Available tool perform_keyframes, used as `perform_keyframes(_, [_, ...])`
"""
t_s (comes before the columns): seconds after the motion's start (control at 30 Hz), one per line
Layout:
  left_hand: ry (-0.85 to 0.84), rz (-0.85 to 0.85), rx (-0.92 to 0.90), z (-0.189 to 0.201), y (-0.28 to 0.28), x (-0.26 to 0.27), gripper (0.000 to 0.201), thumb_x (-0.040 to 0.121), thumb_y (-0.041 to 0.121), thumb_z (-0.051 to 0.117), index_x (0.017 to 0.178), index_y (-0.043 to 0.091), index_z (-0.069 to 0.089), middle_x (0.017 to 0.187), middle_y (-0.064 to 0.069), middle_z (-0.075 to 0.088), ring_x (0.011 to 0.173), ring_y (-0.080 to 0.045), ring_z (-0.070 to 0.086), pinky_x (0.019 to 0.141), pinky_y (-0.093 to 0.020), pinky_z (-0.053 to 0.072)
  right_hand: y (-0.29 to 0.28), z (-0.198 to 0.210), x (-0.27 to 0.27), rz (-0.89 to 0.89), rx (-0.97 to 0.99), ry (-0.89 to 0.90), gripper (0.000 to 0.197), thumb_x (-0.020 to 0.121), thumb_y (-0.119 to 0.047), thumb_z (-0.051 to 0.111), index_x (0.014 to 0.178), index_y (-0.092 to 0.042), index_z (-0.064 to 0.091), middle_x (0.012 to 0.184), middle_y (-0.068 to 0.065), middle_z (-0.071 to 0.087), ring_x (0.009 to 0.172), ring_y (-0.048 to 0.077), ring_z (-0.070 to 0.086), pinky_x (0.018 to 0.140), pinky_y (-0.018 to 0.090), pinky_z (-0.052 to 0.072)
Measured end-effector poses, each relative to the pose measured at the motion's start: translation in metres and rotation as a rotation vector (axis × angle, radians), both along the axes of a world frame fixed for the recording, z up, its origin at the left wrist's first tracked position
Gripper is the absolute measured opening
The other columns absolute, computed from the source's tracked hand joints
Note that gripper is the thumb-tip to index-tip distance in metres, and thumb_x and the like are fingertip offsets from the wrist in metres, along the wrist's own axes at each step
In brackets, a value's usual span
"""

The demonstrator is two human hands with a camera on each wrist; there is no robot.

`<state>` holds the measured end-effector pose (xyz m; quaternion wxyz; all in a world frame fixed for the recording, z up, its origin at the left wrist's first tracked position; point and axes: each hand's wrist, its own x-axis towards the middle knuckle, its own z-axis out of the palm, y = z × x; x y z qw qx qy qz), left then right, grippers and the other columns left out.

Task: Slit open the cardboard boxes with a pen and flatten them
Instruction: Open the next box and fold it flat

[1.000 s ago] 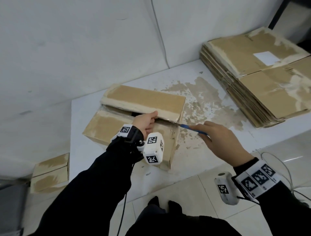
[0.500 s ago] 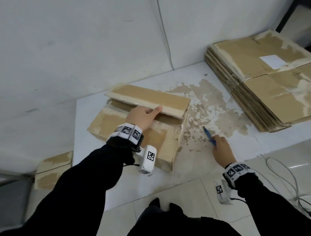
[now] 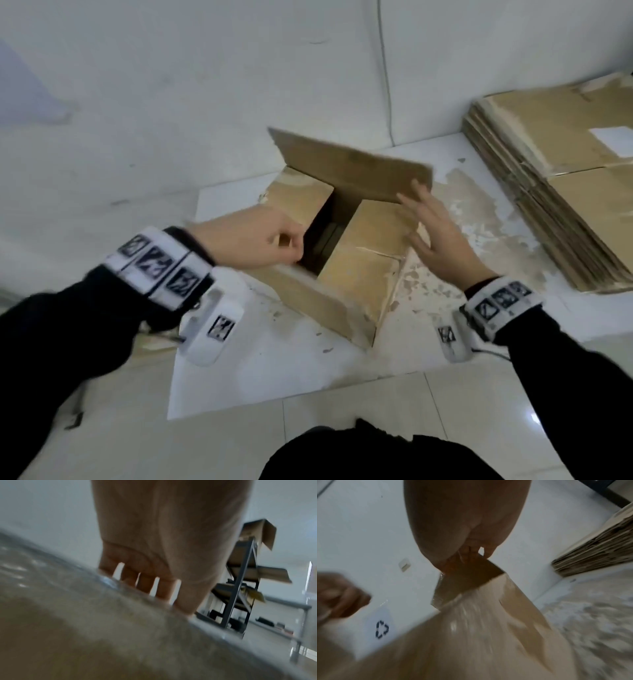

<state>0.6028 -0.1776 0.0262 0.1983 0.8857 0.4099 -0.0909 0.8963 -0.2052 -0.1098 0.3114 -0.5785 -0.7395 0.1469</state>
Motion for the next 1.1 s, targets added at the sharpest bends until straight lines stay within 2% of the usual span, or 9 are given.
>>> perform_keyframes(0.1, [0.16, 0.011, -0.189, -0.017, -0.024, -0.024, 0.028, 0.088, 0.025, 0.059, 0.112, 0.037, 0.057, 0.11, 0.014, 0.051, 0.089, -0.006, 0.055, 0.081, -0.027, 0.049, 0.041, 0.023, 0.013, -0.094, -0.187, -0.142, 0.057, 0.096, -0.02, 0.049, 0.147, -0.012, 0.028, 0.157, 0.009, 0.018, 0.145, 0.022, 0.014, 0.116, 0.032, 0.013])
perform_keyframes(0.23, [0.347, -0.119, -0.024, -0.064, -0.029, -0.027, 0.072, 0.08, 0.036, 0.07, 0.143, 0.028, 0.034, 0.139, 0.009, 0.035, 0.129, -0.011, 0.032, 0.108, -0.031, 0.032, 0.079, 0.035, 0.013, -0.095, -0.522, -0.429, 0.043, 0.096, -0.023, 0.046, 0.134, -0.005, 0.04, 0.136, 0.021, 0.046, 0.118, 0.034, 0.048, 0.093, 0.036, 0.038])
perform_keyframes(0.33, [0.402, -0.29, 0.13, -0.092, -0.017, -0.016, 0.062, 0.077, 0.053, 0.067, 0.13, 0.026, 0.048, 0.127, 0.006, 0.049, 0.121, -0.013, 0.039, 0.106, -0.031, 0.027, 0.088, 0.038, 0.003, -0.076, -0.686, -0.487, 0.026, 0.097, -0.026, 0.04, 0.115, -0.009, 0.047, 0.122, 0.018, 0.055, 0.1, 0.029, 0.052, 0.08, 0.032, 0.035])
perform_keyframes(0.47, [0.35, -0.383, 0.175, -0.111, -0.005, -0.005, 0.037, 0.087, 0.046, 0.06, 0.113, 0.021, 0.059, 0.102, 0.0, 0.065, 0.1, -0.02, 0.056, 0.089, -0.031, 0.037, 0.093, 0.047, -0.029, -0.107, -0.614, -0.688, 0.045, 0.102, -0.033, 0.032, 0.134, -0.005, 0.045, 0.138, 0.016, 0.047, 0.124, 0.03, 0.046, 0.102, 0.036, 0.033])
perform_keyframes(0.57, [0.352, -0.366, 0.204, -0.115, -0.001, -0.005, 0.035, 0.085, 0.048, 0.061, 0.101, 0.017, 0.064, 0.097, -0.003, 0.066, 0.094, -0.024, 0.06, 0.076, -0.031, 0.041, 0.086, 0.041, -0.089, 0.241, -0.602, -0.792, 0.048, 0.102, -0.037, 0.025, 0.148, -0.022, 0.028, 0.152, 0.008, 0.031, 0.138, 0.027, 0.028, 0.114, 0.044, 0.022])
perform_keyframes(0.67, [0.39, -0.399, 0.291, -0.116, -0.002, -0.008, 0.042, 0.085, 0.054, 0.057, 0.102, 0.016, 0.063, 0.101, -0.003, 0.066, 0.098, -0.023, 0.058, 0.086, -0.033, 0.039, 0.065, 0.048, -0.127, 0.422, -0.702, -0.991, 0.056, 0.101, -0.047, 0.018, 0.142, -0.016, 0.04, 0.146, 0.008, 0.041, 0.135, 0.027, 0.035, 0.112, 0.043, 0.026])
perform_keyframes(0.83, [0.5, -0.362, 0.447, -0.112, -0.012, -0.015, 0.071, 0.08, 0.07, 0.05, 0.121, 0.013, 0.055, 0.118, -0.007, 0.061, 0.113, -0.027, 0.051, 0.108, -0.04, 0.021, 0.02, 0.136, -0.099, 0.235, -0.433, -0.776, 0.04, 0.101, -0.042, 0.026, 0.111, -0.016, 0.055, 0.109, 0.007, 0.055, 0.105, 0.026, 0.051, 0.095, 0.04, 0.039])
perform_keyframes(0.93, [0.498, -0.353, 0.497, -0.099, -0.013, -0.027, 0.086, 0.074, 0.081, 0.045, 0.13, 0.016, 0.051, 0.129, -0.008, 0.054, 0.124, -0.028, 0.044, 0.115, -0.047, 0.01, -0.028, 0.156, -0.071, 0.062, -0.467, -0.994, 0.043, 0.1, -0.044, 0.024, 0.102, -0.014, 0.055, 0.103, 0.007, 0.056, 0.095, 0.023, 0.052, 0.092, 0.037, 0.041])
perform_keyframes(1.1, [0.459, -0.157, 0.654, -0.065, 0.02, -0.087, 0.101, 0.062, 0.091, 0.042, 0.139, 0.025, 0.038, 0.147, -0.013, 0.032, 0.139, -0.034, 0.022, 0.116, -0.053, 0.003, -0.06, 0.094, -0.061, -0.363, -1.007, -0.524, 0.077, 0.092, -0.061, 0.031, 0.148, -0.008, 0.02, 0.151, 0.014, 0.029, 0.123, 0.032, 0.048, 0.102, 0.04, 0.042])
